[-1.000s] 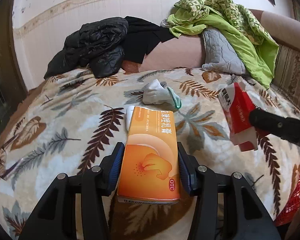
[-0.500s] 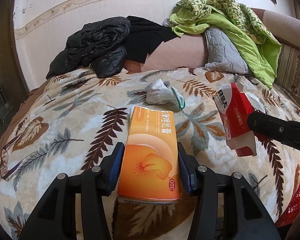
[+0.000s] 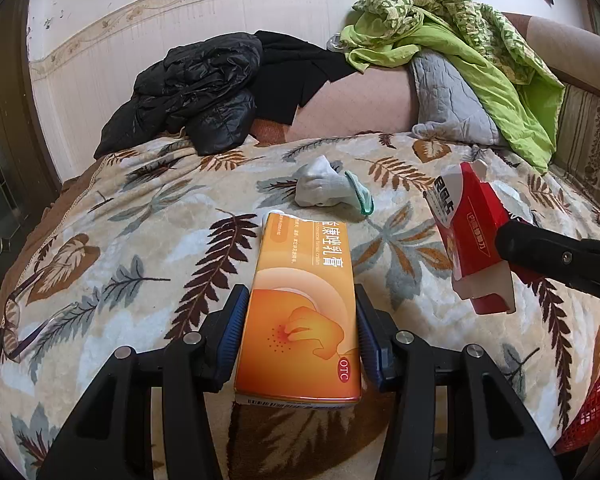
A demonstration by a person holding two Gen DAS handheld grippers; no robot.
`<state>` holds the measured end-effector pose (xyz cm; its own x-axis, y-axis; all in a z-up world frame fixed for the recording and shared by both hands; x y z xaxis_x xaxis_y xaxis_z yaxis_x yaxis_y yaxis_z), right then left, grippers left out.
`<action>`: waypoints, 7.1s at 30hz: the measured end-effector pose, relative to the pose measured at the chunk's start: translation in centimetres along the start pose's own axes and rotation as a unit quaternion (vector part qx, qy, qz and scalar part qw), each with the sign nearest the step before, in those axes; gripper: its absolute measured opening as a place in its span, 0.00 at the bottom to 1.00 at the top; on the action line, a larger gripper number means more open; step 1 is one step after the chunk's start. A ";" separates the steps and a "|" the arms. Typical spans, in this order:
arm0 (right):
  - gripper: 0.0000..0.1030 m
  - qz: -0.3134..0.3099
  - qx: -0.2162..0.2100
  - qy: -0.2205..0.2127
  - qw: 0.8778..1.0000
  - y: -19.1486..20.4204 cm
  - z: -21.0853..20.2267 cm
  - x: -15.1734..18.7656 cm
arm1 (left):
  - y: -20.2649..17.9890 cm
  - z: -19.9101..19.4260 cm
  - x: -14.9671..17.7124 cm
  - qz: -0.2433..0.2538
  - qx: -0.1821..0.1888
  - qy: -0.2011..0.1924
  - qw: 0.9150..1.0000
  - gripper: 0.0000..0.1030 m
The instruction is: Collect trash
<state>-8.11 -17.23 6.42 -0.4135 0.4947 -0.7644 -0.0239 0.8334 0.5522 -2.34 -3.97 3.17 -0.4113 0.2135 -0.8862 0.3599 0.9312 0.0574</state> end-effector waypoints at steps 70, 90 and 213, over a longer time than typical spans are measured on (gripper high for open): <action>0.46 0.081 0.068 -0.002 0.994 -9.0 -16.2 -1.1 | -3.5 -3.6 -0.8 -0.091 0.141 0.092 0.982 0.68; 0.48 0.020 0.029 0.044 0.998 -6.3 -3.6 -5.2 | 4.2 16.2 0.7 -0.140 0.021 0.143 0.980 0.40; 0.18 0.057 0.116 -0.061 0.990 -9.4 -21.4 -0.8 | -9.8 -9.2 0.7 0.037 0.100 -0.014 0.994 0.28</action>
<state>-27.07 -30.73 8.93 -0.2874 0.6033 -0.7439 0.2314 0.7974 0.5573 -13.87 -10.28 6.26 -0.3540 0.2686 -0.8959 0.5483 0.8356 0.0339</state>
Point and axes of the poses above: each gripper's, at about its wrist camera, not at the fingertips, and z roughly the way its jaws point, y to its left, x to its underside, the point moved 7 cm from there along z, roughly the way its jaws point, and after that the axes turned 12 degrees about -y, right-handed, at the moved point
